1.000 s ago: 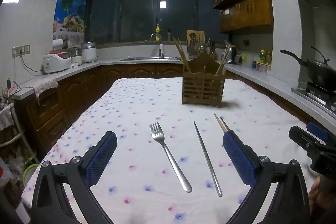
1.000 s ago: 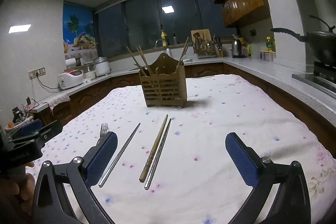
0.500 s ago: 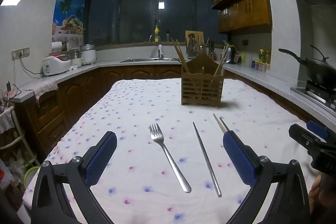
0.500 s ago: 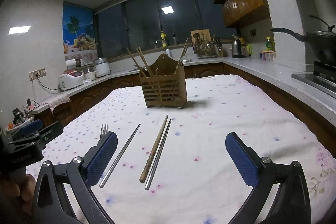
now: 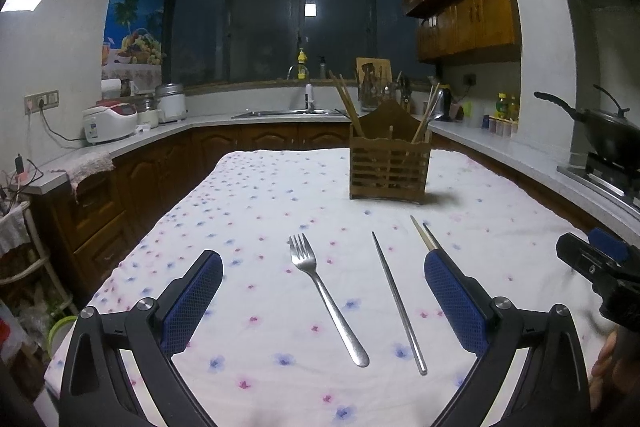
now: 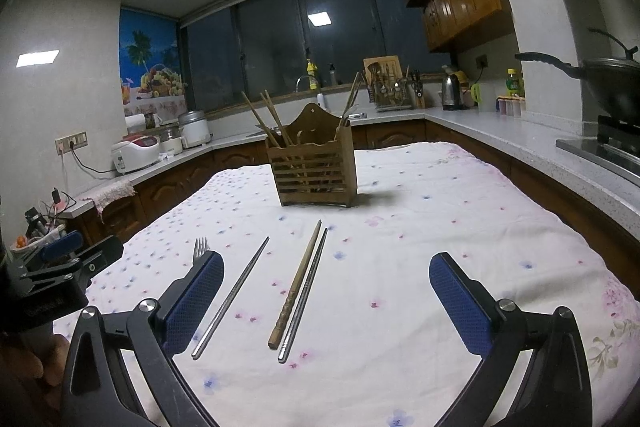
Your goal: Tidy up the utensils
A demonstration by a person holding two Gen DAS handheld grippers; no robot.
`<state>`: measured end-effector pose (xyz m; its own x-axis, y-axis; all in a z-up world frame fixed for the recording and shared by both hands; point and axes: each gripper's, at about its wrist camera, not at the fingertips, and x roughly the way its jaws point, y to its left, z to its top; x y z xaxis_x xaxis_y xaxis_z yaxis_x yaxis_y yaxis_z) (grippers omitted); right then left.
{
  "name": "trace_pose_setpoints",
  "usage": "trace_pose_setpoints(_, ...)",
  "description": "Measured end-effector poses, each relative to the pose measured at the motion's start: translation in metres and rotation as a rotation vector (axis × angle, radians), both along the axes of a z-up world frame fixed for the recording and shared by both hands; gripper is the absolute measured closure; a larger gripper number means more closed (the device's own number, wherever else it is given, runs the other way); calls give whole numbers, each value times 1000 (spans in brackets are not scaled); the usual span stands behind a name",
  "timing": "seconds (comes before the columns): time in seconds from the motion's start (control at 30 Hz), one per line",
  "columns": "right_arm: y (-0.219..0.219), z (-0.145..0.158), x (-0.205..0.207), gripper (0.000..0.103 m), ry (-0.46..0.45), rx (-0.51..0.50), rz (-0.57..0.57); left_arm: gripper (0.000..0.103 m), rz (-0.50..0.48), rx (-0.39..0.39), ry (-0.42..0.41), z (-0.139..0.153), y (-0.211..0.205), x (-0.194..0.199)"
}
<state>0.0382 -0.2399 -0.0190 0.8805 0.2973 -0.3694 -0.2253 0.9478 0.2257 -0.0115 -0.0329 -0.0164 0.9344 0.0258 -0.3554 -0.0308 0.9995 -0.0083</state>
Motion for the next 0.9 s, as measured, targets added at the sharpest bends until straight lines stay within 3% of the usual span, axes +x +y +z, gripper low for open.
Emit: trace_pose_setpoints(0.9,2,1,1,0,6,4,5,1,-6,10,-5,-2,-2,1)
